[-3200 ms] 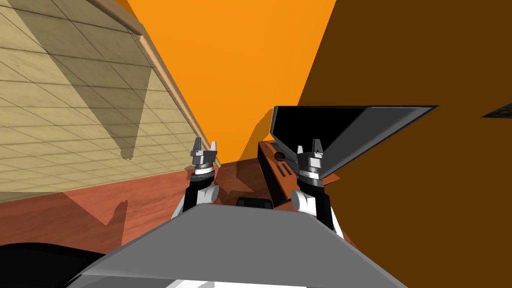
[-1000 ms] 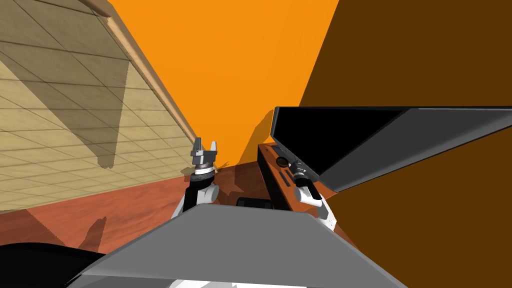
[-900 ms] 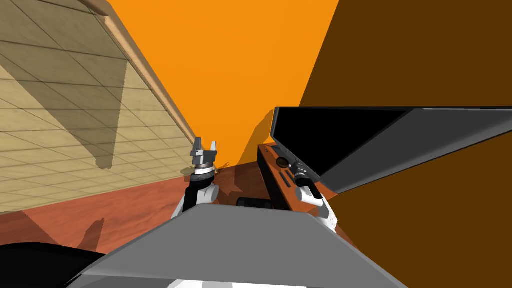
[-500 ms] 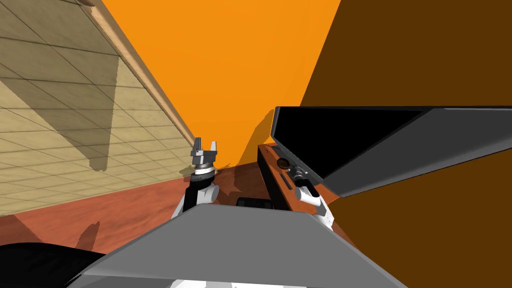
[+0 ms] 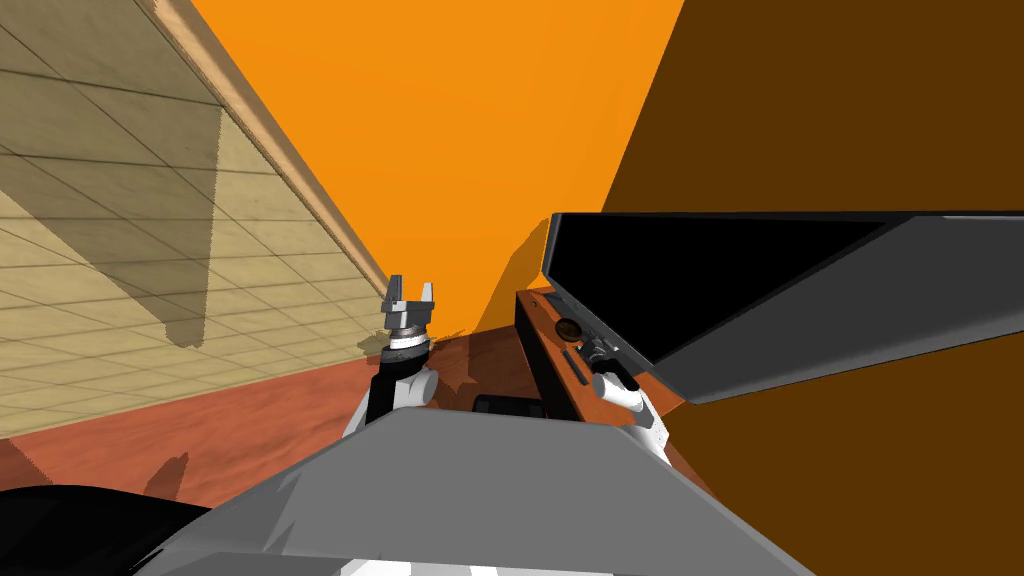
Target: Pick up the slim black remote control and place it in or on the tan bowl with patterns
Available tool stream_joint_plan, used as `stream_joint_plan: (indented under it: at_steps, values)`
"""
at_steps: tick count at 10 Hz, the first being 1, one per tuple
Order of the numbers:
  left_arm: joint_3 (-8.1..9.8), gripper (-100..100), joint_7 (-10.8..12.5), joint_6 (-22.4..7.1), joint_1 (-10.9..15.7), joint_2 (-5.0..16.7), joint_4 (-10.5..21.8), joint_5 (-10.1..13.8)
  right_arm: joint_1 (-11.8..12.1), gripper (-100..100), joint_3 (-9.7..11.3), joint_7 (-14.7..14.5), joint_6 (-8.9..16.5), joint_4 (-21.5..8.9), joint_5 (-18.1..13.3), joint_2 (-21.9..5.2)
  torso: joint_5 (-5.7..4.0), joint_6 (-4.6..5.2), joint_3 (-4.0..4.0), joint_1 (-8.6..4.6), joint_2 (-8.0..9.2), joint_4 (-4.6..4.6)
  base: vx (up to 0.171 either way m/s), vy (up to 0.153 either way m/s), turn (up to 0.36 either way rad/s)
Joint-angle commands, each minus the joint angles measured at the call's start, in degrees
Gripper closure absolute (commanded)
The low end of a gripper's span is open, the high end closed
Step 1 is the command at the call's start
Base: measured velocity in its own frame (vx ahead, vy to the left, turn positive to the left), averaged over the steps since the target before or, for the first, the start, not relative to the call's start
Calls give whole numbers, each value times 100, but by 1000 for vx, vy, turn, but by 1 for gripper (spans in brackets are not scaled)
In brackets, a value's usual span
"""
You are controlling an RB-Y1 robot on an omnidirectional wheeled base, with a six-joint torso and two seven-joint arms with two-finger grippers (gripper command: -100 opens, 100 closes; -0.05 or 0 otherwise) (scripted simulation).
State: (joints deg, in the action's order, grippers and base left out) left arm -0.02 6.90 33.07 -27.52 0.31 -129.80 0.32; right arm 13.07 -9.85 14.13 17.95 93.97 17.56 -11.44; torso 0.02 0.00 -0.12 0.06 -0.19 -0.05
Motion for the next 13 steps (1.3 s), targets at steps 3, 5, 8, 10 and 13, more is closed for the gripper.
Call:
stream_joint_plan:
  at_steps: [3, 5, 8, 10, 13]
  values:
    - [0, 0, 0, 0, 0, 0, 0, 0, -192, -100, -160, 240, 525, -583, 232, -96, -1, 0, -1, -4, -2, -1, 58, 13, -11]
    - [0, 0, 0, 0, 0, 0, 0, 0, -287, -100, -236, 350, 763, -883, 336, -144, 0, 0, -6, 1, -12, -2, 85, 23, -16]
    - [0, 0, 0, 0, 0, 0, 0, 0, -474, -100, -386, 565, 1211, -1363, 538, -250, -1, 0, -1, -3, 0, 0, 54, 12, -11]
    - [0, 0, 0, 0, 0, 0, 0, 0, -565, -100, -459, 670, 1440, -1696, 636, -307, 0, 0, 2, -3, 4, 1, 55, 17, -9]
    - [0, 0, 0, 0, 0, 0, 0, 0, -742, -100, -599, 871, 1860, -2176, 825, -427, 0, 0, -4, -2, -5, -2, 74, 18, -13]
